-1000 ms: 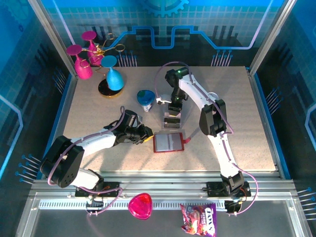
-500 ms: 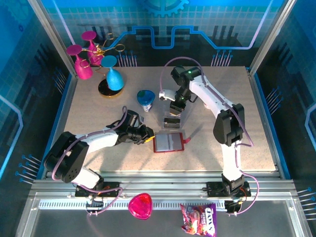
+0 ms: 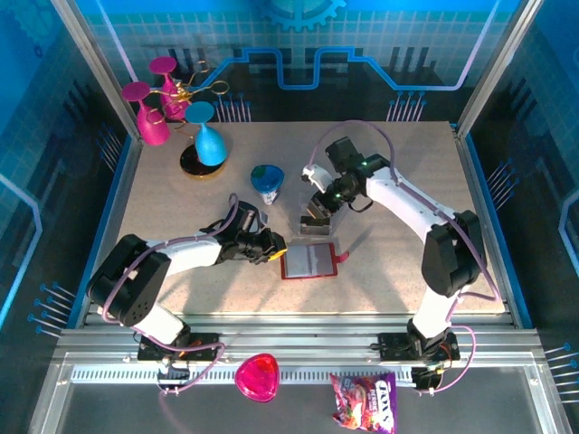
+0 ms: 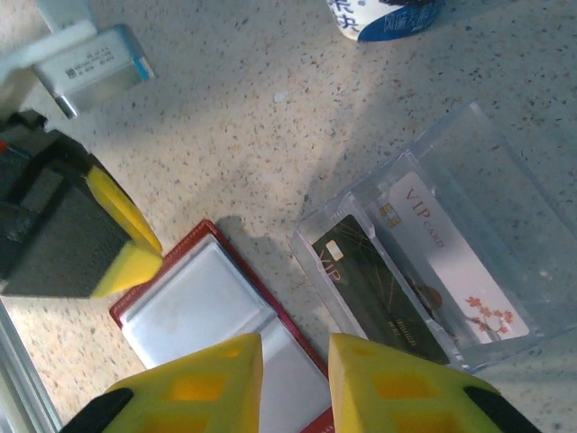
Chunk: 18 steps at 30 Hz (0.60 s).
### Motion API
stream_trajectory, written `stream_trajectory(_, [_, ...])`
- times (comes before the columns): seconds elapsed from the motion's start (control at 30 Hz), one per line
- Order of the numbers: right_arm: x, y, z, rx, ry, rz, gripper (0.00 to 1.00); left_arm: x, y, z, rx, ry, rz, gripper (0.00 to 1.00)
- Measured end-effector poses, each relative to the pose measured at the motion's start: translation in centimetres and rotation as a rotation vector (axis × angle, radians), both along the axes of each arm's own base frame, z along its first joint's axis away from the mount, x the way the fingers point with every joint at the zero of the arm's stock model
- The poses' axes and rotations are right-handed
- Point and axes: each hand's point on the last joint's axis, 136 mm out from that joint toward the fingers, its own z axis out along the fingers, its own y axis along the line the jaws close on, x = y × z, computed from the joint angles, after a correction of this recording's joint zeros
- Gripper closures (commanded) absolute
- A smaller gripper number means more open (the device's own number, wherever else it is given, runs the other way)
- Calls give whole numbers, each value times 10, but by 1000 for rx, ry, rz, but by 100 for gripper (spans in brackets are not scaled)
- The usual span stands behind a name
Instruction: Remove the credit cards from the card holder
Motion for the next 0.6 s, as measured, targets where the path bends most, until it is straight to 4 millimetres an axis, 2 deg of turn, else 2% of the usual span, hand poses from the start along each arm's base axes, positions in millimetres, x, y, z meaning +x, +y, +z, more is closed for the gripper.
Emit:
stream_trajectory(0.3, [-18, -2, -5, 154, 129, -333, 75, 1, -1, -2, -3, 2, -3, 79])
stream_trajectory(0.5, [-41, 12, -21, 240, 261, -432, 75, -1, -3, -6, -4, 15, -11, 79])
stream_trajectory(0.6, [-58, 22, -33, 261, 335, -462, 80, -3, -3, -11, 2, 28, -14, 79])
